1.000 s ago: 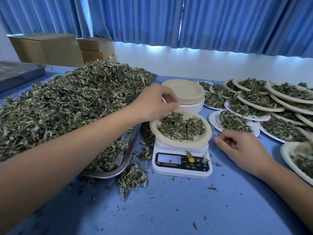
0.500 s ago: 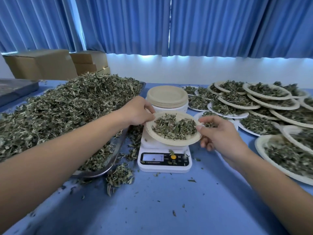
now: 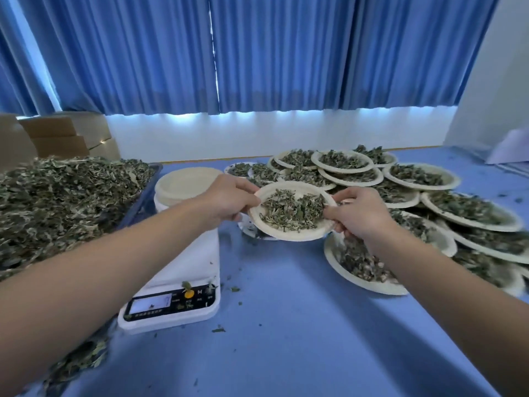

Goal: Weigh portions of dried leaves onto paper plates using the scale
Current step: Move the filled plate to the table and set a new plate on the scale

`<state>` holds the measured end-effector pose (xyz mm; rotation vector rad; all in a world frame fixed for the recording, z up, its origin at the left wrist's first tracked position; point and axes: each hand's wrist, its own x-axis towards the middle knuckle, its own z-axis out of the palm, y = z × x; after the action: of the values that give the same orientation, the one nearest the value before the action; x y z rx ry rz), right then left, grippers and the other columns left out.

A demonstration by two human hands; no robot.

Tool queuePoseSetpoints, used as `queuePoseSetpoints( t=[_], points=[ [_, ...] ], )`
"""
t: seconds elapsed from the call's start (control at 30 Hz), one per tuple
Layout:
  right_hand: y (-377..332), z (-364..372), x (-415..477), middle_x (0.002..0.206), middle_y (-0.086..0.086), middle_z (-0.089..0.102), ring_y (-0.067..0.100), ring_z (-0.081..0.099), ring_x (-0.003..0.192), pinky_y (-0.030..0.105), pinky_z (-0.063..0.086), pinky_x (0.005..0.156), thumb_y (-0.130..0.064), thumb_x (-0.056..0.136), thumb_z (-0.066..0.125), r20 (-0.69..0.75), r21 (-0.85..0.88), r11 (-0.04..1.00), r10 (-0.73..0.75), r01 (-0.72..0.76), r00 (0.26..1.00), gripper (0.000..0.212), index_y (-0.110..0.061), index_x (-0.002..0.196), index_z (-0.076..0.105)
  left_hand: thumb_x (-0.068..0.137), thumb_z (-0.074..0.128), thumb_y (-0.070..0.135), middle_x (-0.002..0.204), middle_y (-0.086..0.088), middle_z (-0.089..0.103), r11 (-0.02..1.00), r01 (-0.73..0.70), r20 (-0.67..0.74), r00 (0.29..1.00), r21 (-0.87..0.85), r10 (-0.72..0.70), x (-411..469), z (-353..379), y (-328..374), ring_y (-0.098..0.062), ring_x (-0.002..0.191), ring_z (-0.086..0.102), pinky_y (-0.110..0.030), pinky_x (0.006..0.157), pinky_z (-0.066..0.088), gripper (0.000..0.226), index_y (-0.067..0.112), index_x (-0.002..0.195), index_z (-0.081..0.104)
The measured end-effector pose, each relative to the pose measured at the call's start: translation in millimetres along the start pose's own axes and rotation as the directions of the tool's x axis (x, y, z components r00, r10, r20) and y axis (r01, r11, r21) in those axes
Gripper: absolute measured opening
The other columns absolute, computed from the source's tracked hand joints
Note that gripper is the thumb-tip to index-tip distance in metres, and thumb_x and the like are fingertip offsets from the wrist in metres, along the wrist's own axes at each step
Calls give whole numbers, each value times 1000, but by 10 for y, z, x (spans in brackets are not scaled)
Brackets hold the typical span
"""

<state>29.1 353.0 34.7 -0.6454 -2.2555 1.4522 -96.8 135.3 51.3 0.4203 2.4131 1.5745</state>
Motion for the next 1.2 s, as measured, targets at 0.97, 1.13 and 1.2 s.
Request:
queuePoseSetpoints(
  t=[0.97,1.13,1.2],
  points=[
    [21,-224,685,84,2,70,24,67,79,40,58,81,-32,87,75,166,-686,691,-155,227,974,33,-13,109,60,85,76,3,66,-10,70,985,126,101,985,121,-139,319,332,11,-15,49,66,-19,38,40,11,6,94,71],
    [-16,-110,628,84,-8,64,21,64,88,39,55,89,-27,86,76,247,-738,630,-80,241,966,15,-23,99,69,85,77,6,70,-13,71,979,108,154,979,173,-136,171,300,-152,-15,49,65,-19,38,40,7,4,92,74],
    [-10,-77,592,83,-11,63,20,62,90,39,52,93,-25,89,73,252,-739,626,-89,250,964,10,-24,98,71,85,77,5,67,-13,71,979,115,179,973,166,-145,118,312,-187,-16,49,65,-19,38,42,7,3,92,75]
  ],
)
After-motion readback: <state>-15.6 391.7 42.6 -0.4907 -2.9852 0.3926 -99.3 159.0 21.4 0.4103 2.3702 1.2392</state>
